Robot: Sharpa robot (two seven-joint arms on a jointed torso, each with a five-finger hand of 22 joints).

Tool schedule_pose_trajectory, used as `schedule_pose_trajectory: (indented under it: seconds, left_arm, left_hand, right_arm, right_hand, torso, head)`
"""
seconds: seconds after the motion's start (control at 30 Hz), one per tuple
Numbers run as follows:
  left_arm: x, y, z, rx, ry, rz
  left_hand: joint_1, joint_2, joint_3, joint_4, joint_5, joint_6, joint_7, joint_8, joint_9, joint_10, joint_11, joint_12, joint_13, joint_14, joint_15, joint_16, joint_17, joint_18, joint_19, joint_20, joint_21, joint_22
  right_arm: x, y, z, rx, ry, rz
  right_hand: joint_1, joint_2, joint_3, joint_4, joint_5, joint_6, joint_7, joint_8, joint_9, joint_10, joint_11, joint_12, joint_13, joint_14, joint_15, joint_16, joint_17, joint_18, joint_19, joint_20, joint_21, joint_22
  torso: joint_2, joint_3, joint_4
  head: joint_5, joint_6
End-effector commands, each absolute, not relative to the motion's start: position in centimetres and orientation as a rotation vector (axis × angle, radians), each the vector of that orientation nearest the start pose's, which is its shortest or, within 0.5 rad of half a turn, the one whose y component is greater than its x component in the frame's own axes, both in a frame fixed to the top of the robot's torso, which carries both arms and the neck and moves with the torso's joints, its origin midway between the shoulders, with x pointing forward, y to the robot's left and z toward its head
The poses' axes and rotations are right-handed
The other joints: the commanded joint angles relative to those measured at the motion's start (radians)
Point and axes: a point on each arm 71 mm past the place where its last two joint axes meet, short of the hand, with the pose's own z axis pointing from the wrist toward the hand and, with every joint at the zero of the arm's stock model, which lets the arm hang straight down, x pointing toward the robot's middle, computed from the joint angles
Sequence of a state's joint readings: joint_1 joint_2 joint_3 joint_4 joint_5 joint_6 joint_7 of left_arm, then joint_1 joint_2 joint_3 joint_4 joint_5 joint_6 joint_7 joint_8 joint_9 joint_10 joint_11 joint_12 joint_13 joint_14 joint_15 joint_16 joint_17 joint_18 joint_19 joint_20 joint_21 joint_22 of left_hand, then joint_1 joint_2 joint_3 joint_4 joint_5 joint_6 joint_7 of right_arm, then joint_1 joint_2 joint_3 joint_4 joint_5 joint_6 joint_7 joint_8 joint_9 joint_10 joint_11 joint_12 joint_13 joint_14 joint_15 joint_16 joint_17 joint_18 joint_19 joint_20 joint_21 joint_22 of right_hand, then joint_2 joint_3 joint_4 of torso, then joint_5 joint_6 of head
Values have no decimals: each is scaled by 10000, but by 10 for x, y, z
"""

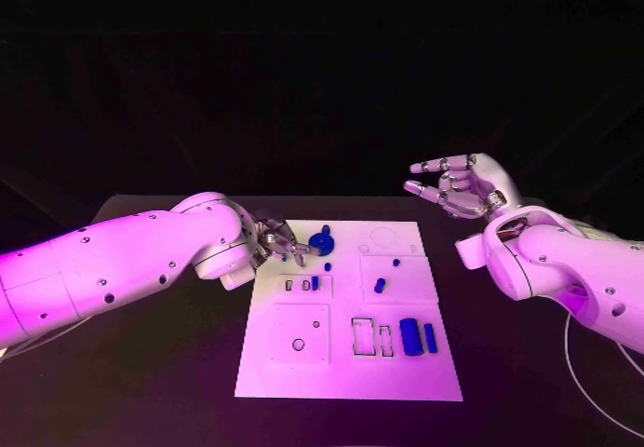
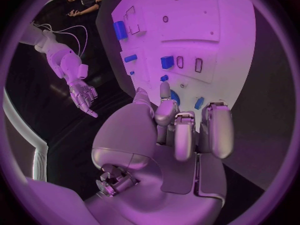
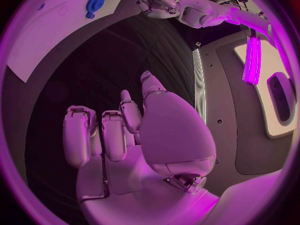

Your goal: Assemble the parts on the task board

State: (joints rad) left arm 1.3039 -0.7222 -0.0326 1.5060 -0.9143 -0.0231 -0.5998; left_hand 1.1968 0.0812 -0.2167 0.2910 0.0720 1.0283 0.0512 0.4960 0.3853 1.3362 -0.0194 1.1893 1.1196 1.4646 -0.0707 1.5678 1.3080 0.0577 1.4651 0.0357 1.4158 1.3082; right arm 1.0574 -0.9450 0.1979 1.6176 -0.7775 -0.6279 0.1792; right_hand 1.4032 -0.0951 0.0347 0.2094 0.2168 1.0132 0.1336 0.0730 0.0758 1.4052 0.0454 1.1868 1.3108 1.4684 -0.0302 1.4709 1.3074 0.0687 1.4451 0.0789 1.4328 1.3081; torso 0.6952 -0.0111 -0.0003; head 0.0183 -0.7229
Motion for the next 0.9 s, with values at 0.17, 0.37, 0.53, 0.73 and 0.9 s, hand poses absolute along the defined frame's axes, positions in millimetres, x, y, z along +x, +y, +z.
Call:
schedule_pose_trajectory:
  seconds: [0.17, 0.37, 0.53, 0.73, 0.9]
  left_arm:
    - [504, 152, -181, -2265, 22930, -4070]
    - [509, 140, -187, -1865, 23423, -3922]
    - [511, 136, -189, -1539, 23611, -3761]
    - [512, 134, -190, -1205, 23753, -3551]
    - [512, 134, -191, -1030, 23853, -3433]
  left_hand:
    - [-276, -52, -350, -2, -212, -267, -23, 381, 543, 97, -15, 113, 153, 1062, -93, 30, 2628, -117, 224, -60, 144, 610]
    - [-306, -44, -447, -9, -222, -341, -36, 499, 725, 84, -25, 116, 167, 1062, -101, 30, 2628, -117, 210, -68, 154, 630]
    - [-425, -82, -615, 4, -241, -394, -71, 657, 948, 123, -45, 190, 255, 1062, -129, 30, 2628, -135, 233, -87, 225, 737]
    - [-506, -54, -731, -8, -249, -438, -94, 767, 1104, 138, -78, 218, 289, 1062, -150, 30, 2628, -142, 234, -114, 254, 783]
    - [-455, 14, -756, -24, -248, -459, -115, 852, 1221, 157, -96, 248, 325, 1062, -165, 30, 2628, -147, 237, -129, 275, 815]
  right_arm:
    - [479, -242, -145, 5840, 13467, 10976]
    - [480, -240, -151, 6140, 13777, 11101]
    - [481, -242, -154, 6370, 13893, 11114]
    - [481, -245, -156, 6459, 13967, 11055]
    - [481, -246, -157, 6482, 14003, 11029]
  right_hand:
    - [10, 114, -11, -64, 42, 107, 3, 35, 13, -20, 3, -64, -36, 731, 21, -49, 1293, -141, 47, -14, 35, 71]
    - [-1, 115, -17, -62, 49, 109, 4, 35, 14, -34, 3, -92, -54, 727, 21, -62, 1277, -138, 40, -14, 29, 59]
    - [-16, 117, -27, -60, 57, 107, 5, 32, 13, -44, 4, -109, -66, 725, 21, -67, 1271, -139, 43, -14, 33, 66]
    - [-18, 118, -27, -60, 58, 107, 5, 32, 13, -44, 4, -109, -66, 725, 21, -69, 1269, -139, 42, -14, 33, 66]
    - [-18, 118, -27, -60, 58, 107, 5, 32, 13, -44, 4, -109, -66, 725, 21, -69, 1269, -139, 42, -14, 33, 66]
  torso:
    - [32, -29, -6]
    - [60, -19, -22]
    - [48, -26, -10]
    - [56, -13, -15]
    - [53, -16, -17]
  head:
    - [-27, 71]
    - [-24, -15]
    - [-40, -66]
    - [-21, -122]
    - [-45, -134]
